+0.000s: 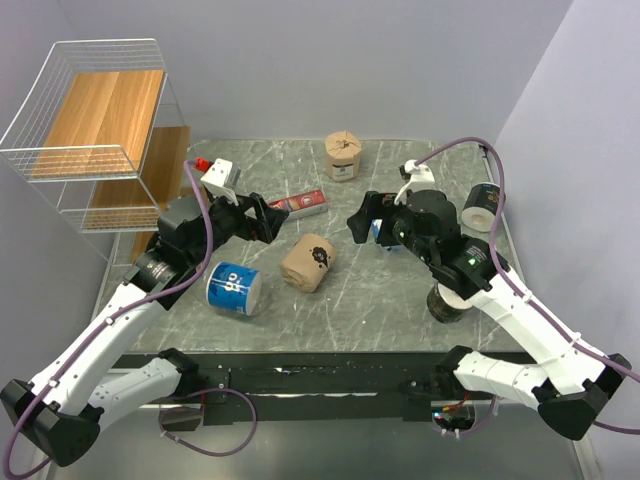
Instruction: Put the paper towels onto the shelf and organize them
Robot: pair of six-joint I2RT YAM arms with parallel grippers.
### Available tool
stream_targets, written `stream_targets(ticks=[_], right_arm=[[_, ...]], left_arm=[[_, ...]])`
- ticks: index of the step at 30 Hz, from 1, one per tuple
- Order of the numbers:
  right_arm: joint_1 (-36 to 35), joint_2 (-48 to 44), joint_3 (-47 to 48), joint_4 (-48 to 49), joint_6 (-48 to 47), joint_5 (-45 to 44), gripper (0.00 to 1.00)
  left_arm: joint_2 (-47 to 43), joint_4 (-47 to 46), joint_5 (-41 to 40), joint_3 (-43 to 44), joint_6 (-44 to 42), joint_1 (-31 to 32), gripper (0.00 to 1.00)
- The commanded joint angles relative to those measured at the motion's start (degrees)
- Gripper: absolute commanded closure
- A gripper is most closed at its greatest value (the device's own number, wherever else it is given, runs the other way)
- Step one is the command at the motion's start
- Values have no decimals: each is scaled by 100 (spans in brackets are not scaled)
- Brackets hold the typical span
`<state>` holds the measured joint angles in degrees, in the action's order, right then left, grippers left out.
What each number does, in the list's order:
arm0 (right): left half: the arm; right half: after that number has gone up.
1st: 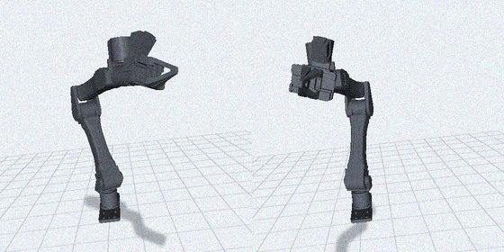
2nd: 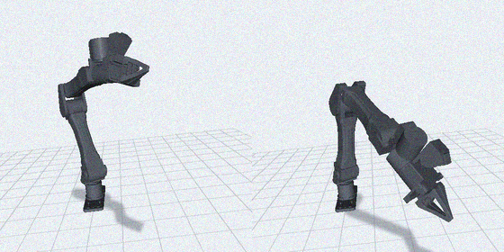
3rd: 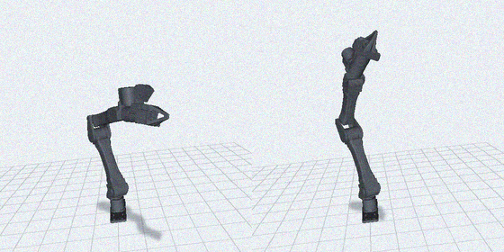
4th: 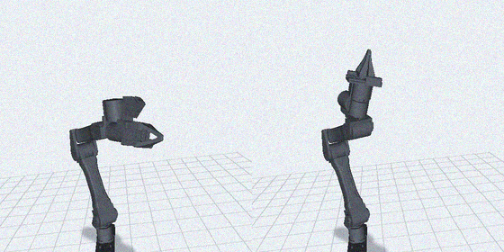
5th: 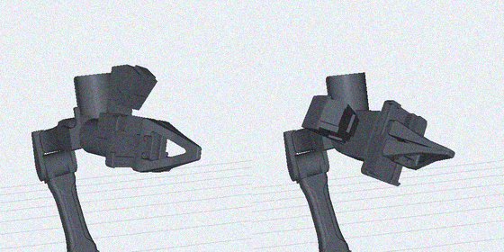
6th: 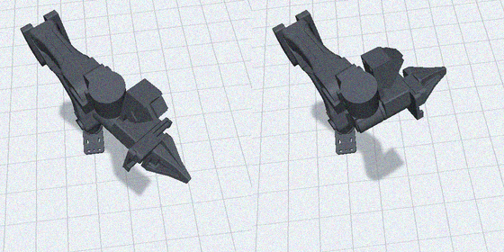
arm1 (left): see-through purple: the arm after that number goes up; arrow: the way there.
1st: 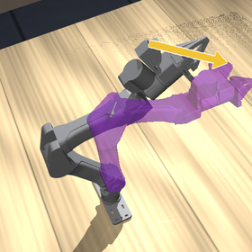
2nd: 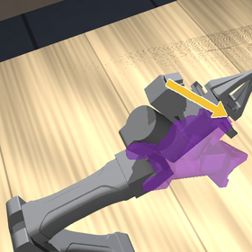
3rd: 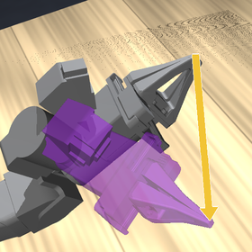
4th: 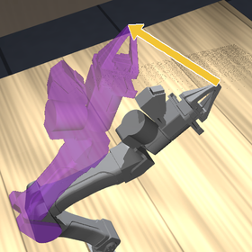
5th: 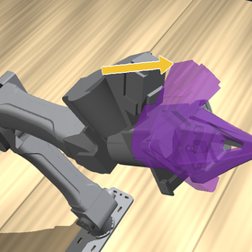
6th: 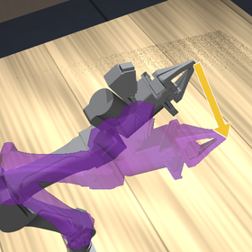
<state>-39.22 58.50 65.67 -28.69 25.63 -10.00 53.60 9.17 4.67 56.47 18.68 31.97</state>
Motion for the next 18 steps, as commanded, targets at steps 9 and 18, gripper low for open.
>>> stream_targets(ticks=[9, 18], right_arm=[[11, 21, 157, -304, 347, -899, 0], [-524, 477, -554, 695, -127, -731, 9]], left_arm=[[-87, -302, 69, -13, -83, 29, 3], [-429, -469, 122, -153, -145, 29, 4]])
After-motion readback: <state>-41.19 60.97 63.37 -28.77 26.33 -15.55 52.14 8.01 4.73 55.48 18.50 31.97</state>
